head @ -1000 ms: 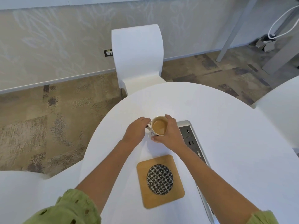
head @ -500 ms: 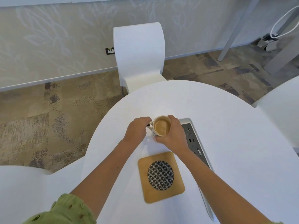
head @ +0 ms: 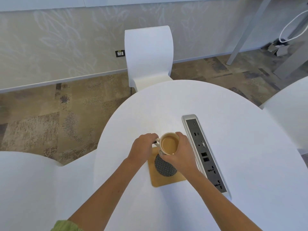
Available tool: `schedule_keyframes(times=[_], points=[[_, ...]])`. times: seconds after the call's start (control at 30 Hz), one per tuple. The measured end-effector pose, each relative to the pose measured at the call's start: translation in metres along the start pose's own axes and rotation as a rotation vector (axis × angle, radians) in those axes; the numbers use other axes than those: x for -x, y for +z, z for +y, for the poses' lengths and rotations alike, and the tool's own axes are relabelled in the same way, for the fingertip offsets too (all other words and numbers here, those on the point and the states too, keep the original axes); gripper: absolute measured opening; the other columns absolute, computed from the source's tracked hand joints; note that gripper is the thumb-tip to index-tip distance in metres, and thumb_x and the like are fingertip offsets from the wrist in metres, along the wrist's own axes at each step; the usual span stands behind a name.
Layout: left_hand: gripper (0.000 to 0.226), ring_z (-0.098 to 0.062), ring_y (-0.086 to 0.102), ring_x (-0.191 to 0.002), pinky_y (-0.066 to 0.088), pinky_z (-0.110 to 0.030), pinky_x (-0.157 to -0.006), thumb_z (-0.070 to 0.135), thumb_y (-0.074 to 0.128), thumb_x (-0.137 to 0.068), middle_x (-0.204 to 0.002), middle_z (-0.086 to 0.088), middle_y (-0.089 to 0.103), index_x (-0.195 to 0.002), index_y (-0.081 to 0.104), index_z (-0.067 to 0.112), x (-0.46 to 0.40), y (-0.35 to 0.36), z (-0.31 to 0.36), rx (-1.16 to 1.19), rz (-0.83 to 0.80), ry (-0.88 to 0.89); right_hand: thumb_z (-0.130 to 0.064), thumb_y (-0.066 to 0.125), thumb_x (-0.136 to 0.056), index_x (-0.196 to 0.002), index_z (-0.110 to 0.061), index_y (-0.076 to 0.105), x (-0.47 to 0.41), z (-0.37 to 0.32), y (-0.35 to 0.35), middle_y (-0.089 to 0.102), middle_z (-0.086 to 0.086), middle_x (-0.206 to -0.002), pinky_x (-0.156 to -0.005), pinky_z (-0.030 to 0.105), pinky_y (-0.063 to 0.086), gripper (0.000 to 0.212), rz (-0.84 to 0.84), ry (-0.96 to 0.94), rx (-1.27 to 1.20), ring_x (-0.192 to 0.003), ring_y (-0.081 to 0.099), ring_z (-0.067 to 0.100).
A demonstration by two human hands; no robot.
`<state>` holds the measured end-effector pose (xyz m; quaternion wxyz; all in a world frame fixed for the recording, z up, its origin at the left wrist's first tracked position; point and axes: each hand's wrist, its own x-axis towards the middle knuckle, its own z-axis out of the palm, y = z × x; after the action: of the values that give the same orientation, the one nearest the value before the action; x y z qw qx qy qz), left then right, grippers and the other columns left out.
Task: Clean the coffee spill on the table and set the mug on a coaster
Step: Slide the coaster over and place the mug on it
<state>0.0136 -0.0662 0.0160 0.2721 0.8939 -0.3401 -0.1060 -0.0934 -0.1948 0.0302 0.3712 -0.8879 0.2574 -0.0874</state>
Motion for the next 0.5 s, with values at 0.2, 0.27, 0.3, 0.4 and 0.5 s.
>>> schedule_keyframes(times=[0.2, 0.27, 0.3, 0.4, 0.5], points=[[0.015, -0.027, 0.059, -0.072, 0.05, -0.043, -0.064, 0.01, 0.046, -0.086, -0.078, -0.004, 0.065, -0.085, 0.06, 0.01, 0.031, 0.007, 0.002, 0.033, -0.042, -0.051, -0.038, 0.08, -0.056, -0.12, -0.028, 0.04, 0.028, 0.003, 0.004, 0.046, -0.013, -0.109, -0.065, 0.021, 0.041, 0.076, -0.035, 0.022, 0.01, -0.09, 0.05, 0.006], [0.012, -0.025, 0.058, -0.071, 0.049, -0.041, -0.063, 0.005, 0.049, -0.085, -0.077, -0.001, 0.064, -0.082, 0.059, 0.012, 0.036, 0.01, 0.003, 0.032, -0.059, -0.07, -0.039, 0.08, -0.056, -0.119, -0.028, 0.04, 0.032, 0.004, 0.005, 0.045, -0.014, -0.108, -0.063, 0.02, 0.039, 0.076, -0.047, 0.031, 0.014, -0.088, 0.048, 0.006], [0.013, -0.025, 0.058, -0.071, 0.049, -0.04, -0.063, 0.005, 0.049, -0.085, -0.077, -0.001, 0.064, -0.083, 0.059, 0.012, 0.038, 0.011, 0.004, 0.031, -0.066, -0.068, -0.039, 0.08, -0.056, -0.119, -0.028, 0.04, 0.035, 0.005, 0.006, 0.045, -0.014, -0.108, -0.062, 0.02, 0.039, 0.076, -0.049, 0.032, 0.014, -0.087, 0.049, 0.007], [0.018, -0.024, 0.059, -0.074, 0.049, -0.04, -0.065, 0.001, 0.047, -0.084, -0.082, -0.002, 0.066, -0.088, 0.062, 0.012, 0.042, 0.012, 0.005, 0.036, -0.065, -0.07, -0.041, 0.08, -0.055, -0.119, -0.028, 0.042, 0.039, 0.006, 0.006, 0.049, -0.013, -0.11, -0.064, 0.023, 0.045, 0.075, -0.055, 0.044, -0.003, -0.092, 0.053, 0.008], [0.02, -0.024, 0.058, -0.074, 0.048, -0.038, -0.065, 0.0, 0.047, -0.084, -0.083, -0.002, 0.066, -0.089, 0.062, 0.011, 0.043, 0.012, 0.006, 0.048, -0.057, -0.09, -0.041, 0.079, -0.054, -0.119, -0.029, 0.042, 0.038, 0.007, 0.007, 0.049, -0.013, -0.113, -0.065, 0.021, 0.044, 0.076, -0.056, 0.042, -0.006, -0.095, 0.053, 0.007]])
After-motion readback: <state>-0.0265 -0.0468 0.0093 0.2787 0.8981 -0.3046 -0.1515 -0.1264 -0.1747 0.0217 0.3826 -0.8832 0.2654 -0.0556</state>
